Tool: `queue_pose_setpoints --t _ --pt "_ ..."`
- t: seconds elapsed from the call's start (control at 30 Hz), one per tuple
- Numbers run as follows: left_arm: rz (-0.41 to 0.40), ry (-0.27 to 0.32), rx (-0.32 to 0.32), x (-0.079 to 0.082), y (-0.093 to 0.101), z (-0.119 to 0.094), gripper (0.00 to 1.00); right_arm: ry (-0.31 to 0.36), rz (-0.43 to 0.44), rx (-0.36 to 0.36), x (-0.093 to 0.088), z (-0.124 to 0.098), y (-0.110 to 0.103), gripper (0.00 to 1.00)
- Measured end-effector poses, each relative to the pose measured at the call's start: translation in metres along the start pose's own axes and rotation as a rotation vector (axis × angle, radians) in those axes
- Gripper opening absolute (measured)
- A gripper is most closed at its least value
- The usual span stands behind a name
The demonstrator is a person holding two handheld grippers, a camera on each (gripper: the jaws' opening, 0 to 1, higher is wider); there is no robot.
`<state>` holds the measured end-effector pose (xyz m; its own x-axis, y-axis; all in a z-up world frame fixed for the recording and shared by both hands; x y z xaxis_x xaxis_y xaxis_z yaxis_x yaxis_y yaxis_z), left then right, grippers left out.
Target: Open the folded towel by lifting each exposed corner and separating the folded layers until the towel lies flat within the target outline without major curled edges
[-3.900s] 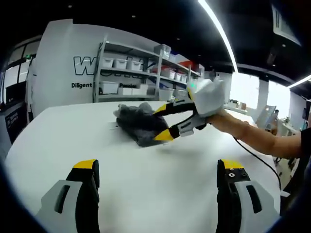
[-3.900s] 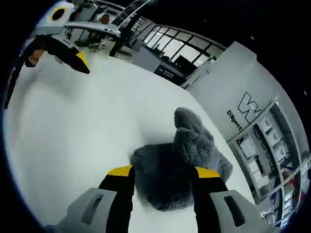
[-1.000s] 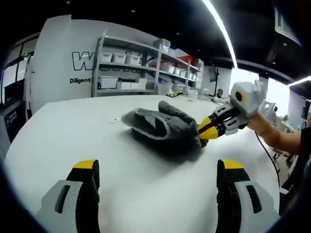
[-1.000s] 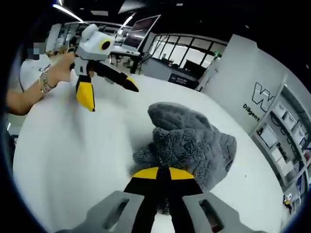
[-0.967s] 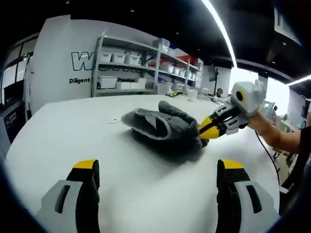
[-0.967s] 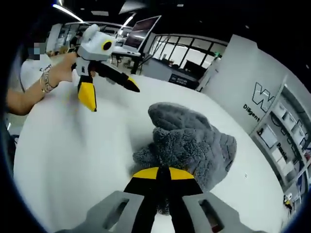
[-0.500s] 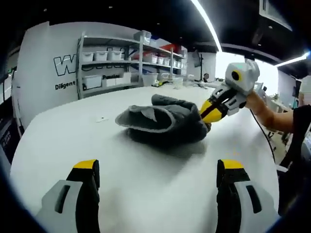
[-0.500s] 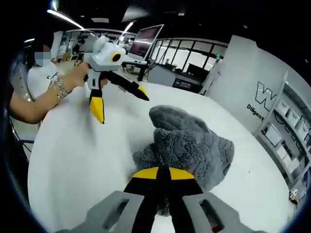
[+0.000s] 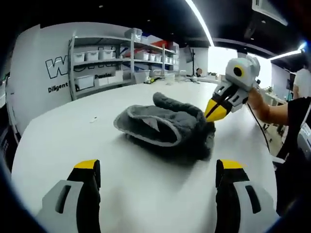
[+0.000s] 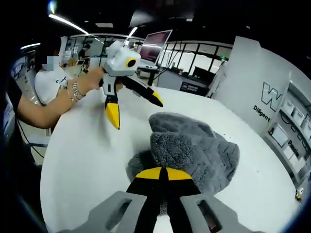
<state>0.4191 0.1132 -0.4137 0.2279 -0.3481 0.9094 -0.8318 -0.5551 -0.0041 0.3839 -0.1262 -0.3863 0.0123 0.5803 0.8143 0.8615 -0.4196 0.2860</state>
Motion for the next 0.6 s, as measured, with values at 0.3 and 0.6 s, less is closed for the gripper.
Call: queue_pose_setpoints --t 0.3,0.6 --pt "-0.013 0.002 -0.002 0.0 -0.002 0.0 0.97 -0.008 -0.028 -0.018 0.004 -0.004 -0.001 0.0" --pt "-0.009 0.002 -0.008 0.0 -0.001 -0.001 0.97 -0.006 -0.103 -0.076 0.013 -0.011 -0.005 0.16"
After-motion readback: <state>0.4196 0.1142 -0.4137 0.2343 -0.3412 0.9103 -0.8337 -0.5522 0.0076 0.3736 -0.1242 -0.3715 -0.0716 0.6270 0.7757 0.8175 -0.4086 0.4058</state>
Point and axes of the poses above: the point that each gripper's makers call its tool centre point, and the gripper's own axes: z roughly forward along the fingers, y roughly to its right, x roughly out of its top, the point moved 8 cm from there along -z, roughly backward along the fingers
